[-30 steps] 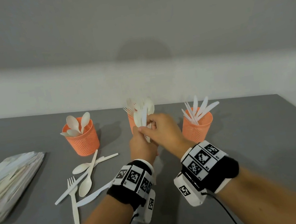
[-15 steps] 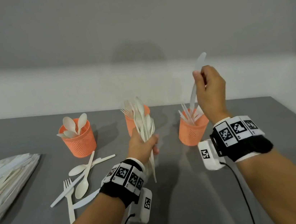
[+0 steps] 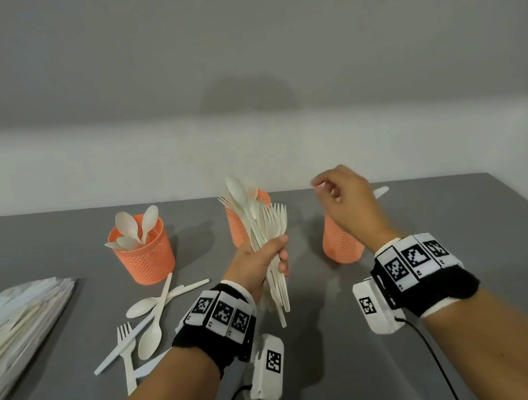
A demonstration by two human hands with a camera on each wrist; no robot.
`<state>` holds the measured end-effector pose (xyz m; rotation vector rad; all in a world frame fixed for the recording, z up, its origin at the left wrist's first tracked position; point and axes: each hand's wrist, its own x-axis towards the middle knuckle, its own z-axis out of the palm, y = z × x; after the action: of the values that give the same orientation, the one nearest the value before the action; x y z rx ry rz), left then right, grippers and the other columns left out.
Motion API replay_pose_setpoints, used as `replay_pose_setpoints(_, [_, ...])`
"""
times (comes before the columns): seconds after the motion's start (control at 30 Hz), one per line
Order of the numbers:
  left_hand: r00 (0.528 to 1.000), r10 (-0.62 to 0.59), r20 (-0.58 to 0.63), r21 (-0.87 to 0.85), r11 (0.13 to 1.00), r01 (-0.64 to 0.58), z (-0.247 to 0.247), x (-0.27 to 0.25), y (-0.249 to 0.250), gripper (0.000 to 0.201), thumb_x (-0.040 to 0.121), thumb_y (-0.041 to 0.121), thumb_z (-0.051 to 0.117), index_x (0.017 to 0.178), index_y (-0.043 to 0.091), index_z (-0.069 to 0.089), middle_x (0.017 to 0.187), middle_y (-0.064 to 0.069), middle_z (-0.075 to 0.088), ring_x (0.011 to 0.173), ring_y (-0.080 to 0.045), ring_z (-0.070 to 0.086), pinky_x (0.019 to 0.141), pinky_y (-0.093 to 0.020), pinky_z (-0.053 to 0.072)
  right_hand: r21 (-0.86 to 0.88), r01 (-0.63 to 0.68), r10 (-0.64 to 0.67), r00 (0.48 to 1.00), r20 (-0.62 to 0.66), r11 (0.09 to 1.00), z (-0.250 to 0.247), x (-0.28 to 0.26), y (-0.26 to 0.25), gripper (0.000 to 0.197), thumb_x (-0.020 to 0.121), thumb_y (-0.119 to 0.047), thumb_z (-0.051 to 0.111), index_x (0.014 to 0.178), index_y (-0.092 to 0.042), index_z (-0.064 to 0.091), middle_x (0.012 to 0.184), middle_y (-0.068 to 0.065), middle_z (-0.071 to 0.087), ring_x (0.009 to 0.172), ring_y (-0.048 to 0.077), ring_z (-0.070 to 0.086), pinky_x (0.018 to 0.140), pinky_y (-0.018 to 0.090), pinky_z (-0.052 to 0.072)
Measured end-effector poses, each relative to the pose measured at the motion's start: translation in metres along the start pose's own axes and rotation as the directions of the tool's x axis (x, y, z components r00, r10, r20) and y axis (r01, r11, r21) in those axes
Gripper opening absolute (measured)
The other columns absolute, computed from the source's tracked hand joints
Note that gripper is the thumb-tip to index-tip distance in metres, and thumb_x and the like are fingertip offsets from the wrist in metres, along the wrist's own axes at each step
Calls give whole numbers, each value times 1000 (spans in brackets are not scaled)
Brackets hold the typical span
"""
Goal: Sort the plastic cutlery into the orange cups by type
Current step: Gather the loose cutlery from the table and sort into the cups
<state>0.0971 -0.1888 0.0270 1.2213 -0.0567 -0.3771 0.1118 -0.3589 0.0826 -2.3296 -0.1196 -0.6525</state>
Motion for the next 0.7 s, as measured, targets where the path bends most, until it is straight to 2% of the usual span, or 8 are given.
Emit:
replay_pose_setpoints(0.1, [999, 33, -2, -14, 999, -33, -1, 2, 0, 8, 90, 4, 52, 84, 7, 56, 51, 3, 51, 41, -8, 46, 47, -21, 46, 165, -74, 30, 967, 253, 983, 14, -15, -33, 9, 84, -12, 62, 89, -6, 67, 78, 10, 65, 69, 12, 54, 68, 19, 42])
replay_pose_setpoints(0.2, [999, 34, 32, -41, 999, -33, -4, 1, 2, 12, 91, 6, 52, 99, 3, 60, 56, 1, 53, 48, -6, 49, 49, -19, 47, 123, -282, 208, 885, 415, 951, 30, -27, -41, 36, 80, -35, 69, 105, -12, 57, 74, 0, 58, 72, 12, 57, 76, 28, 46])
replay_pose_setpoints(0.27, [998, 44, 53, -57, 998, -41, -9, -1, 2, 24, 90, 5, 53, 112, -3, 58, 59, -1, 52, 51, -5, 51, 51, -18, 48, 193, -406, 282, 840, 464, 893, 36, -31, -42, 43, 79, -38, 70, 110, -13, 54, 73, -2, 59, 77, 12, 64, 81, 28, 49])
replay_pose_setpoints(0.37, [990, 95, 102, -30, 995, -92, -12, -4, 5, 19, 81, 0, 59, 99, -6, 61, 61, -5, 59, 55, -8, 60, 56, -19, 52, 333, -542, 291, 767, 572, 772, 40, -36, -45, 28, 81, -29, 70, 102, -15, 61, 57, -6, 58, 51, 0, 59, 61, 16, 46])
replay_pose_setpoints(0.43, [988, 115, 107, -33, 993, -112, -12, -6, 7, 19, 82, -3, 59, 101, -3, 61, 67, -6, 67, 63, -12, 67, 61, -22, 56, 435, -555, 287, 791, 541, 709, 42, -38, -49, 16, 84, -22, 68, 97, -13, 65, 63, -3, 63, 47, -1, 58, 49, 14, 46])
replay_pose_setpoints(0.5, [988, 106, 112, -73, 993, -98, -13, -8, 10, 25, 88, -2, 53, 112, -1, 57, 72, -4, 71, 67, -13, 70, 64, -25, 58, 522, -575, 319, 805, 501, 631, 43, -37, -51, 12, 87, -21, 64, 95, -14, 66, 80, 4, 69, 55, 4, 64, 47, 16, 47])
replay_pose_setpoints(0.6, [990, 75, 121, -109, 992, -62, -18, -11, 13, 18, 90, 3, 50, 106, 2, 59, 74, -7, 72, 69, -17, 71, 72, -33, 59, 566, -614, 307, 779, 547, 550, 45, -34, -53, 24, 92, -23, 57, 107, -6, 63, 84, 8, 68, 50, 6, 63, 42, 18, 46])
replay_pose_setpoints(0.7, [996, 28, 89, -172, 985, -13, -24, -13, 16, 18, 90, 4, 51, 106, 0, 60, 84, -11, 73, 76, -22, 72, 68, -35, 60, 613, -598, 270, 793, 546, 515, 48, -30, -57, 29, 96, -27, 47, 107, -4, 61, 86, 7, 68, 65, 11, 67, 54, 22, 54])
